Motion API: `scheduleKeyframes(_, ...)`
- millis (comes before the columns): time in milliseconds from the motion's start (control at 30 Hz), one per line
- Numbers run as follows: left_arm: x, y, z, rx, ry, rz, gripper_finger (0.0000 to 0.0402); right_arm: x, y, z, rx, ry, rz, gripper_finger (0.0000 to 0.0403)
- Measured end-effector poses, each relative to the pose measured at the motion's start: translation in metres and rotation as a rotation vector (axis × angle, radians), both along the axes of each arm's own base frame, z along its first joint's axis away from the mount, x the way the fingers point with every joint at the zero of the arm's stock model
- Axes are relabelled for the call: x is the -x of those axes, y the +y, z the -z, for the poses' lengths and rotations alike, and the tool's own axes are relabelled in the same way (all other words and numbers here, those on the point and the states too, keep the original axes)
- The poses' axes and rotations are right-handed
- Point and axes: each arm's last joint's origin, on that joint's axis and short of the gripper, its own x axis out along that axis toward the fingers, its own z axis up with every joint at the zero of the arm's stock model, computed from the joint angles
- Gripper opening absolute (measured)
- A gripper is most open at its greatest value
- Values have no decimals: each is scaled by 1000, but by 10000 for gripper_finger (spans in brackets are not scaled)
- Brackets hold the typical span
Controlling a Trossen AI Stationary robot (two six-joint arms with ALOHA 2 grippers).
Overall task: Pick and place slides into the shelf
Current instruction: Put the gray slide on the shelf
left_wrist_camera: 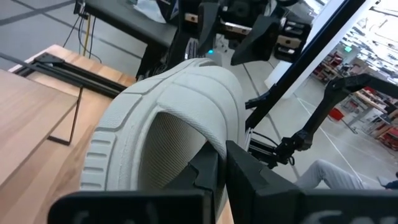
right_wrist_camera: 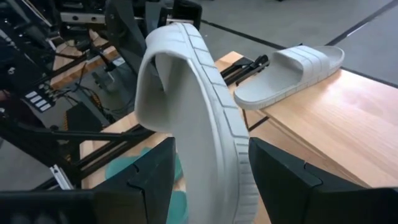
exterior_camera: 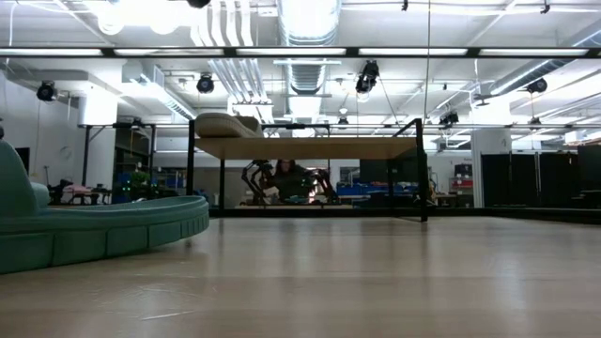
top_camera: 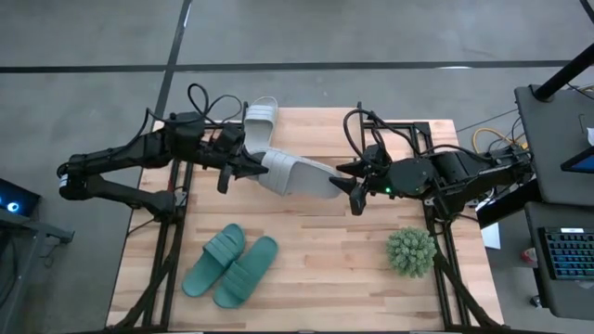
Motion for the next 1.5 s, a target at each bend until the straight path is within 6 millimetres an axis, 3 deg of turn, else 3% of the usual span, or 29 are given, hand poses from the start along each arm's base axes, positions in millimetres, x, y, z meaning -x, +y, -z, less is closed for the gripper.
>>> scheduleKeyframes(1033,8,-1,-12,-37,-104,3,0,-1,0,5,-1,15,5,188)
scheduleKeyframes(1200,8,-1,-12,-37,-104,3,0,-1,0,5,0,14,7,153)
scheduleKeyframes(1433,8,-1,-12,-38,-104,3,0,-1,0,6,-39,5,27,57)
scheduleKeyframes(1500,8,-1,-12,-37,-103,4,0,-1,0,6,-39,4,27,53)
